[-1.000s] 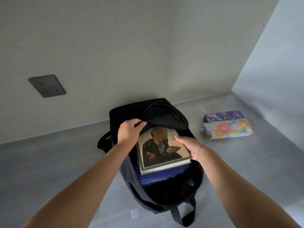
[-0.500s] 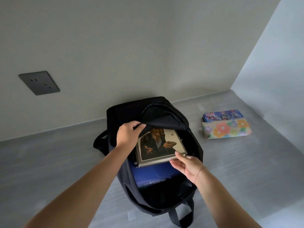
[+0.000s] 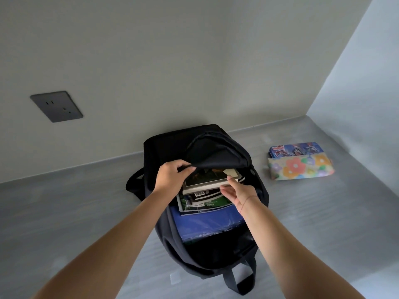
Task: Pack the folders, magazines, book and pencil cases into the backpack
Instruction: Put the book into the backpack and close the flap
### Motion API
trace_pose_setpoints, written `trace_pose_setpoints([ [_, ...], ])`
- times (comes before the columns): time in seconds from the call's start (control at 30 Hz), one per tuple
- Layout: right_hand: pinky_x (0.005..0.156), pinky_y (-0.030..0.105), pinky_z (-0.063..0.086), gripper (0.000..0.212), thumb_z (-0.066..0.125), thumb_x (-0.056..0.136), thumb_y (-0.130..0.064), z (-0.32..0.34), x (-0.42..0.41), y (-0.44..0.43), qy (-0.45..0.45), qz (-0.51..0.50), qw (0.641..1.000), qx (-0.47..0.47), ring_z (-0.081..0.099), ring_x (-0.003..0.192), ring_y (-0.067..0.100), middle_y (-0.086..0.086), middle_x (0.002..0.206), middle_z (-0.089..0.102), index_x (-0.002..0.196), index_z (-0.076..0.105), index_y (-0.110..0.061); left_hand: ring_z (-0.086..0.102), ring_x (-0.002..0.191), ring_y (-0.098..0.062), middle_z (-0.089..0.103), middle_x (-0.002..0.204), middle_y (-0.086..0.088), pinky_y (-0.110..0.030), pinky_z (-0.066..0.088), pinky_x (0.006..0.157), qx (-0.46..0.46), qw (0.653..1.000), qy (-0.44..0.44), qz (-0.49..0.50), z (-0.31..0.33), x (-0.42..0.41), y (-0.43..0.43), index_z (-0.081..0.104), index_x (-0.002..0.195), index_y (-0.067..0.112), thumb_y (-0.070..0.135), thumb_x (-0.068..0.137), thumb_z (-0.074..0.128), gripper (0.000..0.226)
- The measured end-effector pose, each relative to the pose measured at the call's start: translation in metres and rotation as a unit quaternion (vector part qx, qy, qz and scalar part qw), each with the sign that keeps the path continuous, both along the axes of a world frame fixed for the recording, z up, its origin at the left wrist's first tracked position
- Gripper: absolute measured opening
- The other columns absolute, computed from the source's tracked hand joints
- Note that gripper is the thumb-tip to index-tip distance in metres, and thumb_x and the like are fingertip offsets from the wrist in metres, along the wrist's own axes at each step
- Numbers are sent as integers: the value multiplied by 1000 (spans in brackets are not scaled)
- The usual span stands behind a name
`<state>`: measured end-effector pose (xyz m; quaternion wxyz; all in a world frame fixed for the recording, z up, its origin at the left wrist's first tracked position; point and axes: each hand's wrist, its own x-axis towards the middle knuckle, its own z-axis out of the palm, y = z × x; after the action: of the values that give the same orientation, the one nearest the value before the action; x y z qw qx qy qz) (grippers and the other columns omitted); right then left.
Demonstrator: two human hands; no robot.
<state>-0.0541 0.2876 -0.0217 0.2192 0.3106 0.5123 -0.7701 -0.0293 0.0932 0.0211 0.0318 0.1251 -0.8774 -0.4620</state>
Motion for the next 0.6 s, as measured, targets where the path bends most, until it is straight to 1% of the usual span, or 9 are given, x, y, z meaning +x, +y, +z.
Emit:
trace_pose_setpoints([
  [0.07,91,42,54,41,69,83,-23,2,2,8,32,23,992,117,64,85,25,15,89,64,113,53,1,55,107,-7,61,104,16,-24,43,90,-24,1000,-3,-19,-3,3,0,68,104,27,40,78,72,28],
  [0.13,85,36,52,54,70,81,-32,11,-1,19,106,26,951,289,61,91,25,10,96,60,120,48,-3,42,125,-11,54,127,11,-38,34,106,-65,998,5,-11,-7,3,-4,63,113,30,50,77,69,42],
  [0.2,84,30,44,55,70,79,-36,23,-10,30,203,38,897,390,56,102,23,6,106,55,120,49,-7,36,131,-18,46,138,3,-44,30,110,-71,997,3,42,-9,3,-7,56,124,27,54,81,61,51],
  [0.3,101,43,40,62,70,75,-44,32,-38,38,298,115,833,451,46,116,23,5,127,45,124,46,-15,38,130,-24,42,140,-5,-43,36,108,-17,987,-36,153,-11,5,-13,43,136,19,49,83,62,63],
  [0.33,105,46,37,67,69,75,-46,36,-48,37,305,155,822,456,43,123,24,5,134,42,130,43,-17,41,129,-24,42,140,-6,-40,39,104,9,983,-50,177,-12,6,-14,40,138,18,47,83,64,67],
  [0.4,108,40,34,73,68,79,-46,40,-67,35,299,223,828,419,40,131,24,5,141,41,138,37,-15,47,123,-23,46,137,-6,-31,42,91,53,973,-65,215,-10,8,-13,39,138,15,42,82,67,68],
  [0.47,96,28,37,62,67,83,-37,44,-80,33,300,240,847,367,47,125,22,8,136,50,134,44,-10,52,116,-23,52,128,-5,-28,41,83,99,959,-68,258,-6,11,-10,44,134,12,38,83,67,62],
  [0.53,87,23,39,41,65,87,-23,49,-82,37,317,217,874,298,56,109,17,12,122,61,122,57,-4,56,99,-24,58,99,0,-30,41,78,142,946,-49,289,-4,14,-8,60,110,16,41,87,62,35],
  [0.6,84,20,43,30,62,88,-16,47,-80,49,327,210,886,254,58,100,16,12,110,66,115,64,-3,49,78,-23,51,75,-5,-33,40,68,172,941,-24,291,1,21,-7,59,81,18,49,88,55,32],
])
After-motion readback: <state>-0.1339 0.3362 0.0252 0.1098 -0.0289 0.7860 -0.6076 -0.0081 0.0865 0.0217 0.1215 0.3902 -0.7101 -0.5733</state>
